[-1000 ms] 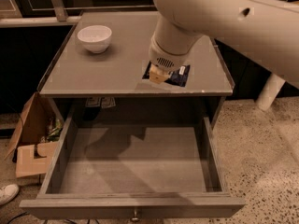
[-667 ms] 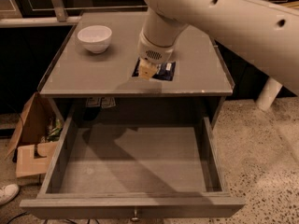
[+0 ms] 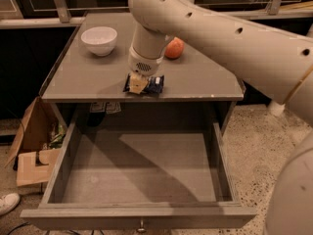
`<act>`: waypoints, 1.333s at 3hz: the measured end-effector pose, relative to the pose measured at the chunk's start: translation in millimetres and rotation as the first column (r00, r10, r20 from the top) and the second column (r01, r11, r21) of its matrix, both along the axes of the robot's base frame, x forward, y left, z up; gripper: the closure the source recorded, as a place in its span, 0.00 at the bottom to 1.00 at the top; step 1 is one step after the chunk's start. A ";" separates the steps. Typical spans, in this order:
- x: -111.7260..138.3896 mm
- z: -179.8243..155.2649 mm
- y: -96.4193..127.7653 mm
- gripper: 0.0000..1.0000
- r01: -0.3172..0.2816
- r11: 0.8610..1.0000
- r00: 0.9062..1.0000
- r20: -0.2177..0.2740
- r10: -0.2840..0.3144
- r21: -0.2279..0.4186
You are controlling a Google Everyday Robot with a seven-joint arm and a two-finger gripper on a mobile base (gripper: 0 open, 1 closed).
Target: Pick rxbar blueberry from top drawer and place on counter
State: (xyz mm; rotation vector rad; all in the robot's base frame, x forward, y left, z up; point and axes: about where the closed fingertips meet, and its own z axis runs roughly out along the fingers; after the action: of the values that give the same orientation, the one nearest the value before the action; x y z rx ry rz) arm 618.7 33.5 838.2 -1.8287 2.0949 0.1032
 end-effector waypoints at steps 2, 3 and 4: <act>3.6 -12.1 8.9 1.00 -0.023 1.000 0.999 -0.025 0.023 0.003; 3.6 -12.2 8.9 0.82 -0.023 1.000 0.999 -0.025 0.023 0.003; 3.6 -12.2 8.9 0.59 -0.023 1.000 0.999 -0.025 0.023 0.002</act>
Offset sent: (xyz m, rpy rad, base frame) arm 0.0274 0.0419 -0.0389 -0.0038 0.0499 0.1065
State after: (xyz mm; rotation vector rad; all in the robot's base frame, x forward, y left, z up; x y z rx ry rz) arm 622.3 42.5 826.0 -1.8604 2.0899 0.1353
